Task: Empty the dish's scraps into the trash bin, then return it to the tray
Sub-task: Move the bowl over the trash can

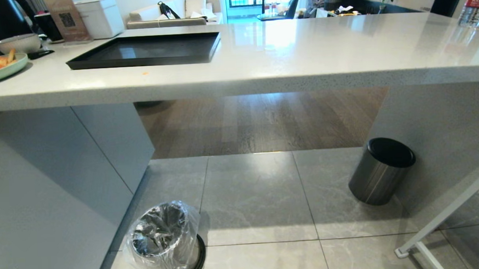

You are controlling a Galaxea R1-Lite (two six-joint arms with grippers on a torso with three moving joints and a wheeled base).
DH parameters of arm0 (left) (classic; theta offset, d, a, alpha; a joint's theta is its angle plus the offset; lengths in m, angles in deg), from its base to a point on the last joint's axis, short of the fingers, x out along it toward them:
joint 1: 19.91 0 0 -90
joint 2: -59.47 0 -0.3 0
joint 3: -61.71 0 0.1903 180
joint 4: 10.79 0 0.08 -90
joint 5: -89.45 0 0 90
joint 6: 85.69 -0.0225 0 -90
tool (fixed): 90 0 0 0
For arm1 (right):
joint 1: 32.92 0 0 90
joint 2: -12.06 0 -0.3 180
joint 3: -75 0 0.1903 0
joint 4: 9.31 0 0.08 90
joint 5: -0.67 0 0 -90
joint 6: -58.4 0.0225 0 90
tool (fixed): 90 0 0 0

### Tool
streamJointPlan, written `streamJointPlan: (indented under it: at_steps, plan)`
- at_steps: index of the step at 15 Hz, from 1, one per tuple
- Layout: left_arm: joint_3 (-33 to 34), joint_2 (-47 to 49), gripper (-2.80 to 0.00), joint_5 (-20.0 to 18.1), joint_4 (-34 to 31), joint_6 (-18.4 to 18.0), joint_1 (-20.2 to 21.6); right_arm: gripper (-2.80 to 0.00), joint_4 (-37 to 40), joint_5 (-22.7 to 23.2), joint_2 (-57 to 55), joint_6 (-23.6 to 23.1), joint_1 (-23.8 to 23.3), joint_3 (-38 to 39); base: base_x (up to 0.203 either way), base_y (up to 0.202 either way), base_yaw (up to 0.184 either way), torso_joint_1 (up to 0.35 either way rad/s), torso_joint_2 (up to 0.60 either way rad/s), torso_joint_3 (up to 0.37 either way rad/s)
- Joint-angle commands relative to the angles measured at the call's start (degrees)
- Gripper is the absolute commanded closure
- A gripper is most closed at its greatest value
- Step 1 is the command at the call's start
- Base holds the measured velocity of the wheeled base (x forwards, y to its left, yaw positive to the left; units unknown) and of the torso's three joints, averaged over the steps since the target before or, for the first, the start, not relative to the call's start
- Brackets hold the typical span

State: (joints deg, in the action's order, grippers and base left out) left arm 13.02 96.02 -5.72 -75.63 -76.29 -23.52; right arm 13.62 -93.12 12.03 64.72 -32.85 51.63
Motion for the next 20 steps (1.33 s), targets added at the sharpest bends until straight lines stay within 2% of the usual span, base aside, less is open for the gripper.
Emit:
streamJointPlan:
  at_steps: [1,20]
  plan:
    - [0.01,0.02,0.0,-0.02,-0.19,0.09,0.0,0.0,0.0,0.01,-0.06,0.01,0.01,0.0,0.0,0.0,0.0,0.0,0.0,0.0]
    - [0.44,-0.16,0.0,-0.02,-0.1,0.09,-0.7,0.0,0.0,0.01,-0.06,0.01,0.01,0.0,0.0,0.0,0.0,0.005,0.02,0.022]
